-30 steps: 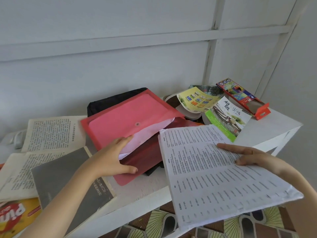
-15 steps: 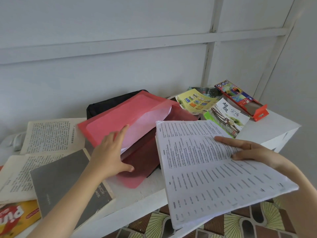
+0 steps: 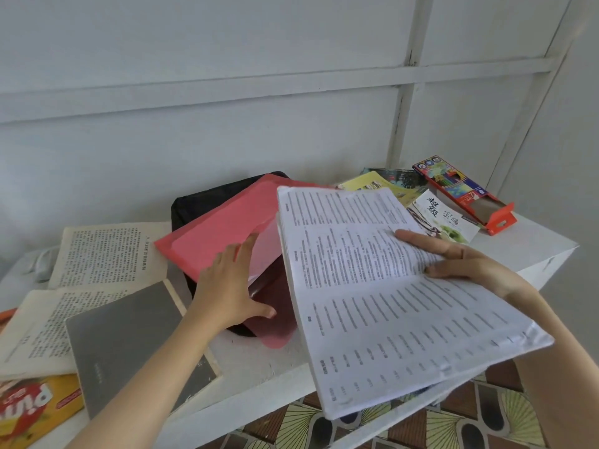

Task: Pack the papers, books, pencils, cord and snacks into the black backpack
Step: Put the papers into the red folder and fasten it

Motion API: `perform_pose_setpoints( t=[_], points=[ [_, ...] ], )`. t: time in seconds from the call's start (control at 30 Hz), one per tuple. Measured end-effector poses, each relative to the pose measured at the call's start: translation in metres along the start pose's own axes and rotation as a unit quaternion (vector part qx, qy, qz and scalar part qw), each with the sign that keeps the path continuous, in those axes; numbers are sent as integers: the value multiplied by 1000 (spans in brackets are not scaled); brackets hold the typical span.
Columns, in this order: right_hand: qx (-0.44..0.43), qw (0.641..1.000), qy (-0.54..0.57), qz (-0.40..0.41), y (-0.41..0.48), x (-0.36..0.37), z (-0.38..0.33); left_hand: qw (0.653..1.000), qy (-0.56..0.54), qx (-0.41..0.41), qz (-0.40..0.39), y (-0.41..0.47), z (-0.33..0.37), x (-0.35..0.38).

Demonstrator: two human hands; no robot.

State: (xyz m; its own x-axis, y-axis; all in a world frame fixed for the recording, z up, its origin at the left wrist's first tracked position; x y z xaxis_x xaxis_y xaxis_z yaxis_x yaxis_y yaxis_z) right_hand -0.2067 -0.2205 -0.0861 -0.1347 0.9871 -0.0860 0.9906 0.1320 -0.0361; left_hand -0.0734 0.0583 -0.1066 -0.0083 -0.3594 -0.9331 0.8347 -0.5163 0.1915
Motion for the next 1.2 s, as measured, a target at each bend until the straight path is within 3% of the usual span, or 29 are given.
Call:
perform_pose_setpoints(
  t=[0.1,0.27,0.37,0.67,0.83,1.2],
  points=[
    [58,998,-1,-25,5,-1,17,1000,10,1,20,-2,0,-2],
    [157,985,74,5,15,5,34,999,23,11,34,-4,5,-4],
    [173,981,88,9,20,15,31,999,39,14,32,-4,5,-1],
    [126,973,127,145,45,20,30,995,68,59,33,-12,1,4],
    [85,962,139,219,58,21,26,999,39,36,9,-17,0,3],
    [50,947,122,293,66,44,19,998,27,44,32,-20,-4,-2]
  ],
)
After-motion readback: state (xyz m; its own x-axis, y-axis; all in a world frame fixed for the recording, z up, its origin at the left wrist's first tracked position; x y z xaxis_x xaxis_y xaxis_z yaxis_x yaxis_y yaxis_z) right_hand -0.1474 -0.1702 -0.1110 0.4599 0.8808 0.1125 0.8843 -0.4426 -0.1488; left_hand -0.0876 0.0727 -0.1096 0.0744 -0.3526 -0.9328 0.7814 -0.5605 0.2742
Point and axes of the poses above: each hand's wrist, its own y-axis towards the middle knuckle, its own x-axis out of the palm, z = x × y, the point moved 8 cm from there along y, towards the middle knuckle, and after that the axes turned 6 degrees about -y, right-handed, at the moved point
